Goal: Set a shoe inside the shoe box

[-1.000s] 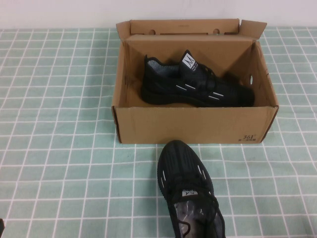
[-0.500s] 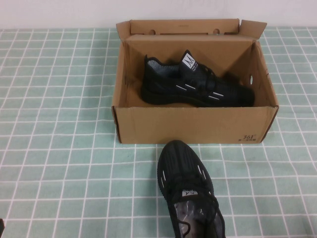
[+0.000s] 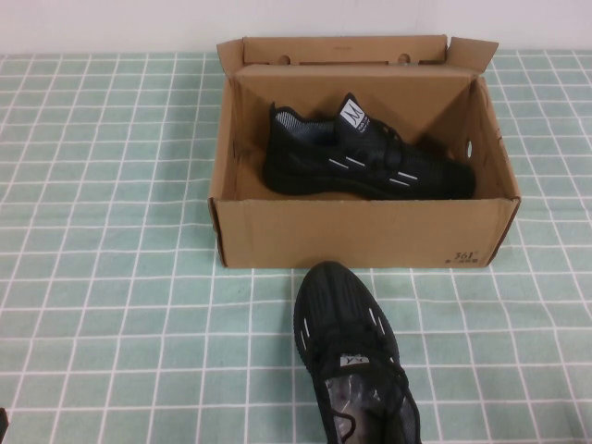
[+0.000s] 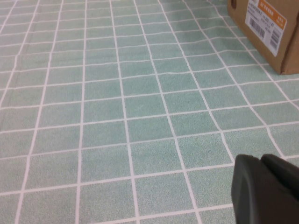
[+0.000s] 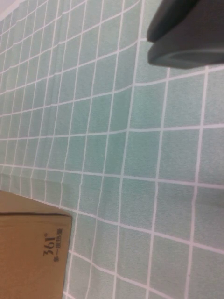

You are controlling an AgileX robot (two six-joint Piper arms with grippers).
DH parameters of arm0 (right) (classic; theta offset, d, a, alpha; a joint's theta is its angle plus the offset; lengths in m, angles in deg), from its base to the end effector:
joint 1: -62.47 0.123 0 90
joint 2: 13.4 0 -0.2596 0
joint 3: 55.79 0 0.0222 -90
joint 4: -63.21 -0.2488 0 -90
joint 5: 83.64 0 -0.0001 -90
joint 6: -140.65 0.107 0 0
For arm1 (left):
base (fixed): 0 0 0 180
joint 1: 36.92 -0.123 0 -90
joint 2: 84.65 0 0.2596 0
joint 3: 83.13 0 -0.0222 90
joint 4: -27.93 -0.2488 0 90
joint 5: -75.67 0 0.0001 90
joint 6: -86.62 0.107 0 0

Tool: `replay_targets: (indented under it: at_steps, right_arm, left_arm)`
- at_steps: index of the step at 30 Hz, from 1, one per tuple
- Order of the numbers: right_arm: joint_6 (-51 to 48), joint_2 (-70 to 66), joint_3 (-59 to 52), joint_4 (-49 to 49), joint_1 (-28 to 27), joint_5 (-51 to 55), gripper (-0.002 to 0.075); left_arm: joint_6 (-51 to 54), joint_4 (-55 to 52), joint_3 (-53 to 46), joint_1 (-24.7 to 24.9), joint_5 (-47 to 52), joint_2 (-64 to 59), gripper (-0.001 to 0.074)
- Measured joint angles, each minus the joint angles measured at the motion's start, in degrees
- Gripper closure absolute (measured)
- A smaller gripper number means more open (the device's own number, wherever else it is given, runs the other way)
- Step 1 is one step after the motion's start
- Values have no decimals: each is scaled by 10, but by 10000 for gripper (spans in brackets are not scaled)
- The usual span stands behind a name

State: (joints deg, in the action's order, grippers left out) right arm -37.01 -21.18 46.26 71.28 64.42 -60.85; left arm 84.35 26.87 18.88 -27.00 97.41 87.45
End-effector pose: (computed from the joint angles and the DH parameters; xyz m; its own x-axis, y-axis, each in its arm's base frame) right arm 0.0908 -0.0027 0.1651 -0.3144 -0.0996 -0.9440 -0.0104 0.9948 -0.1015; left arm 0.0901 -0.0150 0.1662 -0.3019 0.0300 -0.9529 0.1591 0.9871 -0.0193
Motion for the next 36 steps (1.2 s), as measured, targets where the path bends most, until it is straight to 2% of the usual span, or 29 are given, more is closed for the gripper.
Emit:
replay_targets:
  at_steps: [8, 15, 22, 26, 29, 33, 36]
  right_arm:
    - [0, 0, 0, 0, 0, 0, 734]
    - [0, 0, 0, 0, 0, 0, 734]
    - [0, 0, 0, 0, 0, -6, 734]
    - [0, 0, 0, 0, 0, -86, 734]
    - [0, 0, 0, 0, 0, -198, 734]
    - [0, 0, 0, 0, 0, -305, 734]
    - [0, 0, 0, 0, 0, -327, 734]
  left_arm:
    - [0, 0, 0, 0, 0, 0, 740]
    - [14, -47, 0, 0, -7, 0, 740]
    - [-9, -48, 0, 0, -117, 0, 740]
    - [-13, -48, 0, 0, -241, 0, 740]
    - [-13, -48, 0, 0, -326, 0, 740]
    - [-13, -48, 0, 0, -361, 0, 740]
    - [-13, -50, 0, 0, -358, 0, 740]
